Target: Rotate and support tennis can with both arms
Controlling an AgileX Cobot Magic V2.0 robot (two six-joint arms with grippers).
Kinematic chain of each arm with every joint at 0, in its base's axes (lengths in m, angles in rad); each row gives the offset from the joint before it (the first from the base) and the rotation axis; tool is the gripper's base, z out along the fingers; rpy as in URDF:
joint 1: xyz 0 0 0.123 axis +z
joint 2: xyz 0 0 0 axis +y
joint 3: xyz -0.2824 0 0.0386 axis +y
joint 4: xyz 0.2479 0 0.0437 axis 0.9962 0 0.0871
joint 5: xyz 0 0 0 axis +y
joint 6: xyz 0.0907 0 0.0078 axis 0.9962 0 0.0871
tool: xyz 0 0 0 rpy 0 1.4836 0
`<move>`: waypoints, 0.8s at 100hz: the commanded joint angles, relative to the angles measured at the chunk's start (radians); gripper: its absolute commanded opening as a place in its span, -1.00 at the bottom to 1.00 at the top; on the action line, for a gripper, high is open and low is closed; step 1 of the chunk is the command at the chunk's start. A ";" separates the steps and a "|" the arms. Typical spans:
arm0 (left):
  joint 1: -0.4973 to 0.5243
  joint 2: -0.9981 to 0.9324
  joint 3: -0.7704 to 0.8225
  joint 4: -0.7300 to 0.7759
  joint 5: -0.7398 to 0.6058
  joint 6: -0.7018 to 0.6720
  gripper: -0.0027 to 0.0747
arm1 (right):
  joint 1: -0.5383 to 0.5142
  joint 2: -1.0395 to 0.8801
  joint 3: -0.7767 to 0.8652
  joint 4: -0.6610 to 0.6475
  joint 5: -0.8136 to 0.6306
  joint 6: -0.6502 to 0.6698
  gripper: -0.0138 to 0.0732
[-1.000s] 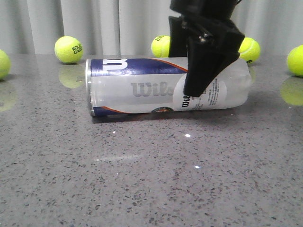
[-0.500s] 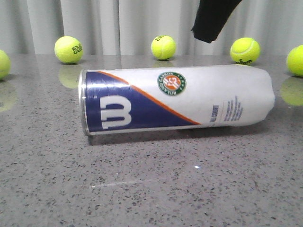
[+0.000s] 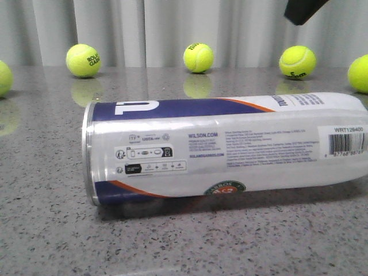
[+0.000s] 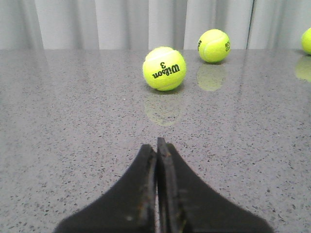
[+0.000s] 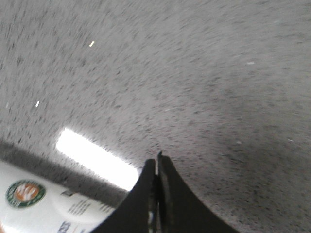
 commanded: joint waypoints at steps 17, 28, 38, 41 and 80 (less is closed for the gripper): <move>0.002 -0.035 0.044 0.000 -0.078 -0.011 -0.98 | -0.117 -0.252 0.200 0.003 -0.235 0.032 -0.82; 0.002 -0.035 0.044 0.000 -0.078 -0.011 -0.98 | -0.163 -0.372 0.319 -0.008 -0.353 0.032 -0.82; 0.002 -0.035 0.044 0.000 -0.078 -0.011 -0.98 | -0.189 -0.482 0.440 -0.016 -0.459 0.032 -0.82; 0.002 -0.035 0.044 0.000 -0.078 -0.011 -0.98 | -0.194 -0.521 0.471 -0.017 -0.487 0.032 -0.82; 0.002 -0.035 0.044 0.000 -0.103 -0.011 -0.98 | -0.195 -0.975 0.856 -0.020 -0.711 0.029 -0.82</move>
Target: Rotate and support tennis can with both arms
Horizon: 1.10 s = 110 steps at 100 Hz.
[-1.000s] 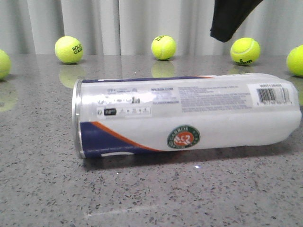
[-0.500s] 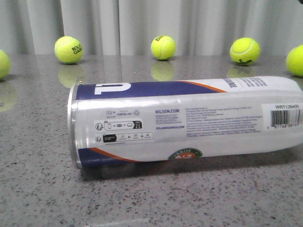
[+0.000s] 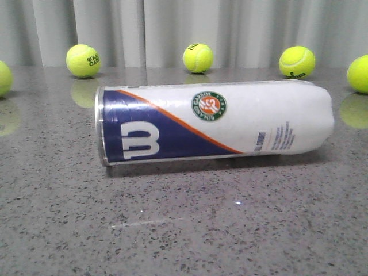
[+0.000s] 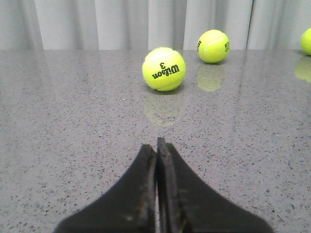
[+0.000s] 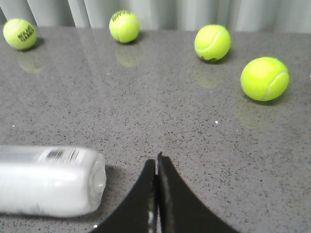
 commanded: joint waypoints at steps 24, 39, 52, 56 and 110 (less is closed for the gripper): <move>0.002 -0.035 -0.048 0.000 -0.111 -0.011 -0.98 | -0.006 -0.315 0.136 -0.006 -0.094 -0.001 -0.82; 0.002 0.011 -0.176 0.000 0.040 -0.011 -0.98 | -0.006 -0.336 0.145 -0.006 -0.094 -0.001 -0.82; 0.002 0.114 -0.309 0.000 0.273 -0.011 -0.98 | -0.006 -0.336 0.145 -0.006 -0.094 -0.001 -0.82; 0.002 0.148 -0.348 0.000 0.336 -0.011 -0.98 | -0.006 -0.336 0.145 -0.006 -0.094 -0.001 -0.82; 0.002 0.645 -0.647 -0.289 0.652 0.002 0.22 | -0.006 -0.336 0.145 -0.006 -0.094 -0.001 -0.82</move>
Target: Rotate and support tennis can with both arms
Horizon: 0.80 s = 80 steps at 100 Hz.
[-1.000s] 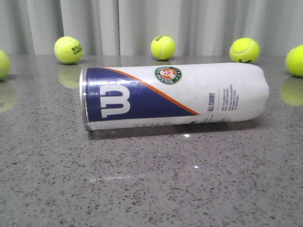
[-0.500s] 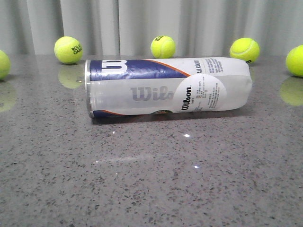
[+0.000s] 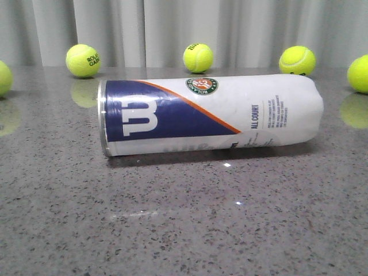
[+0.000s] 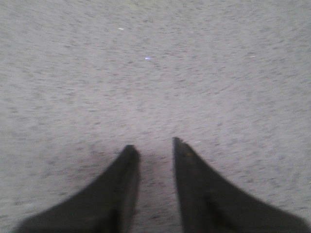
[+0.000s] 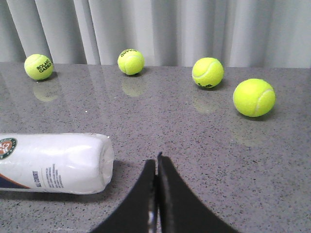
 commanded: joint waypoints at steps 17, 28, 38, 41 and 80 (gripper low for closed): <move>0.002 0.142 -0.062 -0.448 -0.030 0.139 0.43 | -0.006 0.009 -0.027 -0.006 -0.080 -0.001 -0.82; 0.002 0.204 -0.062 -0.730 0.038 0.291 0.43 | -0.006 0.009 -0.027 -0.006 -0.080 -0.001 -0.82; 0.002 0.272 -0.062 -0.927 0.140 0.413 0.43 | -0.006 0.009 -0.027 -0.006 -0.080 -0.001 -0.82; 0.002 0.291 -0.062 -0.973 0.167 0.436 0.43 | -0.006 0.009 -0.027 -0.006 -0.080 -0.001 -0.82; 0.000 0.496 -0.062 -1.179 0.342 0.560 0.40 | -0.006 0.009 -0.027 -0.006 -0.080 -0.001 -0.82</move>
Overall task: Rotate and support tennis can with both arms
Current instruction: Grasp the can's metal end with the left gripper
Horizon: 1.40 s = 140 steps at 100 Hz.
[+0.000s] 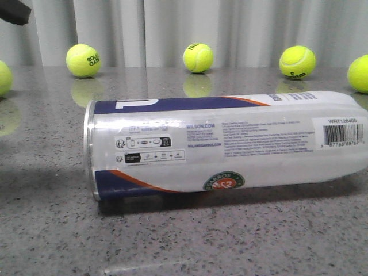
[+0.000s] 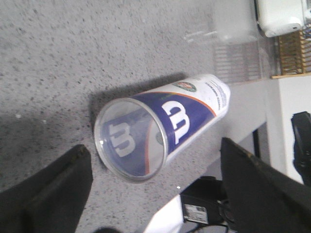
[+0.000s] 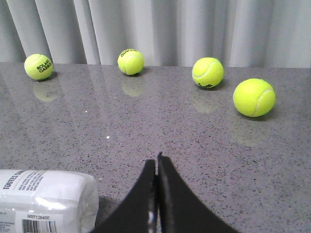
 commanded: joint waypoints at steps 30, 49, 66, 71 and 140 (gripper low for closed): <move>-0.093 0.139 -0.030 -0.251 -0.038 0.138 0.40 | -0.006 0.009 -0.027 -0.006 -0.080 -0.001 -0.82; -0.163 0.280 -0.065 -0.358 -0.057 0.211 0.40 | -0.006 0.009 -0.027 -0.006 -0.080 -0.001 -0.82; -0.238 0.402 -0.134 -0.411 -0.041 0.253 0.40 | -0.006 0.009 -0.027 -0.006 -0.080 -0.001 -0.82; -0.256 0.428 -0.152 -0.432 -0.030 0.254 0.39 | -0.006 0.009 -0.027 -0.006 -0.080 -0.001 -0.82; -0.287 0.481 -0.180 -0.598 0.117 0.339 -0.98 | -0.006 0.009 -0.027 -0.006 -0.080 -0.001 -0.82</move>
